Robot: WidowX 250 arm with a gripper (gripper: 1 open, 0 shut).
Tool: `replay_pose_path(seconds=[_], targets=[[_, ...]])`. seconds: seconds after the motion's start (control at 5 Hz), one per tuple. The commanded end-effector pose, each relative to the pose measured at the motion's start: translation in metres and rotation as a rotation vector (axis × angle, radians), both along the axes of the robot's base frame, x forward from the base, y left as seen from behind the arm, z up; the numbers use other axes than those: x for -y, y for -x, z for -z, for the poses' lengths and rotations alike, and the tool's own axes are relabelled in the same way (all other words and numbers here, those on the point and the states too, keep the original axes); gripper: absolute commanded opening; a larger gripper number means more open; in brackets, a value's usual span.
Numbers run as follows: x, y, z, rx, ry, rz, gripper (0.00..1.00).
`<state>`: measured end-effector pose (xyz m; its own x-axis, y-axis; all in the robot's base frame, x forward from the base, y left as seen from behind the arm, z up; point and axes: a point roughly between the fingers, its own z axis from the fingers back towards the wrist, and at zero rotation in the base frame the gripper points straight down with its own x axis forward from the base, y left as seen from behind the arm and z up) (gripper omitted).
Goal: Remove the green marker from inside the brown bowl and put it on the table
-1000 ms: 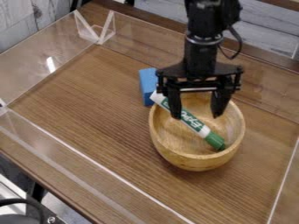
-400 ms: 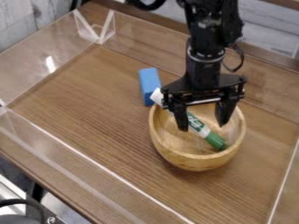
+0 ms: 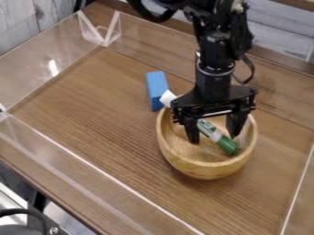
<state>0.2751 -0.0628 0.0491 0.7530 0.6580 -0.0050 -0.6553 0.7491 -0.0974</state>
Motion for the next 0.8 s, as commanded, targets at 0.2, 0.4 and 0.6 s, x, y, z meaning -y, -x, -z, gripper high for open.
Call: replay_pose_path(seconds=[0.2, 0.4, 0.6], targets=[[0.003, -0.0058, -0.0054, 0.04, 0.006, 0.001, 1.0], [0.0033, -0.0064, -0.0039, 0.041, 0.005, 0.0, 1.0], [0.0034, -0.0072, -0.0029, 0.043, 0.004, -0.003, 1.0]])
